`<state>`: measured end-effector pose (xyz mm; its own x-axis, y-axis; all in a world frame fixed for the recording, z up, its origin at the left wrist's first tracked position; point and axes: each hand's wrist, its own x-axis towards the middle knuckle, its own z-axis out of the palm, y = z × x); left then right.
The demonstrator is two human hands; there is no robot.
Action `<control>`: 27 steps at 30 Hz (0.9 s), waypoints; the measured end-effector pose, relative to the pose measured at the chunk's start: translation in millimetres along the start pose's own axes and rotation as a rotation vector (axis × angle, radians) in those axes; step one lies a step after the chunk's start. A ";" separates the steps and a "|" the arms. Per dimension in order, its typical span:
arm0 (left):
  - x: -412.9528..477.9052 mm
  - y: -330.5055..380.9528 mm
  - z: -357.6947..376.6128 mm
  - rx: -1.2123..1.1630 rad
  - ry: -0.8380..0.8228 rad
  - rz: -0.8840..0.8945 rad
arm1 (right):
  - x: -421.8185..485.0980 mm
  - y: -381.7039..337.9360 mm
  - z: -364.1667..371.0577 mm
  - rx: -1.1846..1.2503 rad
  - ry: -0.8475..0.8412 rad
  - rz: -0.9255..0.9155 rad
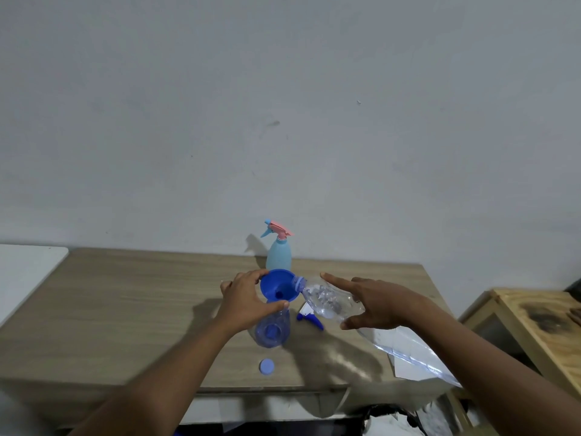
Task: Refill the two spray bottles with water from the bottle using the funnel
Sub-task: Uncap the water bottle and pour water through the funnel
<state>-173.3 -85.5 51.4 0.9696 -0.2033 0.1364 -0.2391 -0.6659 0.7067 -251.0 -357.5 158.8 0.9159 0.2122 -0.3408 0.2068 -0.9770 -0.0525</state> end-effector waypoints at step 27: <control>-1.4 1.6 -2.6 -0.027 -0.003 0.004 | 8.5 4.3 -4.9 -0.063 0.002 -0.020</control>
<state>-174.9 -84.4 54.2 0.9684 -0.2085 0.1372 -0.2416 -0.6454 0.7247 -240.7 -359.7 160.3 0.9119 0.2317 -0.3388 0.2462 -0.9692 -0.0004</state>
